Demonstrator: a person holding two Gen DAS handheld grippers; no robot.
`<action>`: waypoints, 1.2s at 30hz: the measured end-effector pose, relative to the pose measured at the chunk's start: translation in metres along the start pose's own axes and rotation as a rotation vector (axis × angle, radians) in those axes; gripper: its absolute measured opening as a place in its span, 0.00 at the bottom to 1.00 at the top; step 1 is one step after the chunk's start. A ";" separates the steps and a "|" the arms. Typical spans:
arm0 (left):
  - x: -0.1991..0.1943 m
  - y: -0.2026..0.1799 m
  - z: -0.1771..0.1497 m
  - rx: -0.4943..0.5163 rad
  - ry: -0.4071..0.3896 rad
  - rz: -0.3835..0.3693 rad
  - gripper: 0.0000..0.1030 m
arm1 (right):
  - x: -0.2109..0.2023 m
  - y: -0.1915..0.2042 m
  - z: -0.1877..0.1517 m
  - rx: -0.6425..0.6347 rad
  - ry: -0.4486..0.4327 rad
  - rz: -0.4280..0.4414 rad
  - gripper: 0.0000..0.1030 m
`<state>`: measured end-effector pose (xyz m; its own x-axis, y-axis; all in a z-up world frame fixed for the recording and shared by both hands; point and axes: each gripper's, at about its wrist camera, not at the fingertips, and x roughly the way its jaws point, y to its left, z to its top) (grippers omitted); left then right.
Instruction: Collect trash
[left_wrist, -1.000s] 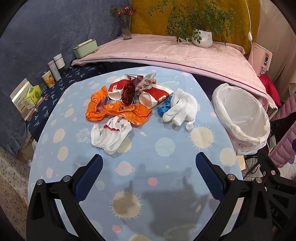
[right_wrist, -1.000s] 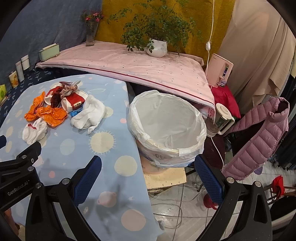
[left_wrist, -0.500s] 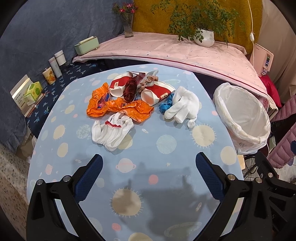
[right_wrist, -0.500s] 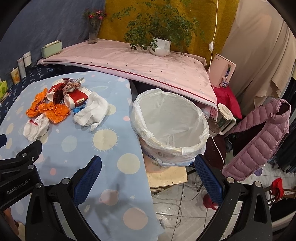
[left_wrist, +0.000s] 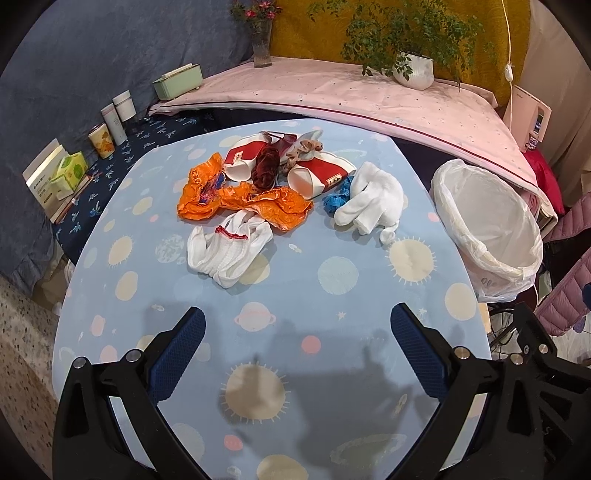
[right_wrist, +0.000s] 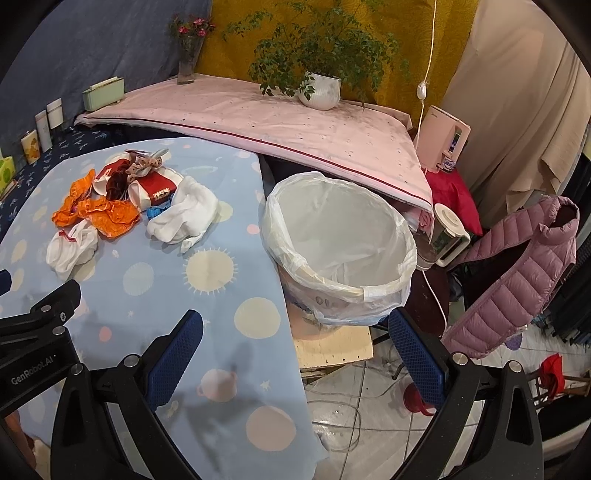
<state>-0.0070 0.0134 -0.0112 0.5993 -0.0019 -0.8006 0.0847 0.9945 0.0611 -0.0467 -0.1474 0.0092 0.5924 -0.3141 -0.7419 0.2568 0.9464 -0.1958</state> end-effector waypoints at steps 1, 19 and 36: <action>0.000 0.000 0.000 0.001 -0.001 0.002 0.93 | 0.000 0.000 -0.001 0.001 0.001 -0.001 0.93; -0.003 0.001 -0.003 -0.002 0.006 0.001 0.93 | -0.003 -0.003 -0.002 0.013 0.002 -0.006 0.93; -0.002 0.000 -0.003 0.005 -0.003 0.000 0.93 | -0.004 -0.004 0.000 0.014 -0.002 -0.013 0.93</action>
<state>-0.0106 0.0137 -0.0115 0.6014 -0.0026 -0.7989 0.0887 0.9940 0.0636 -0.0502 -0.1500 0.0135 0.5901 -0.3269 -0.7382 0.2755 0.9410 -0.1964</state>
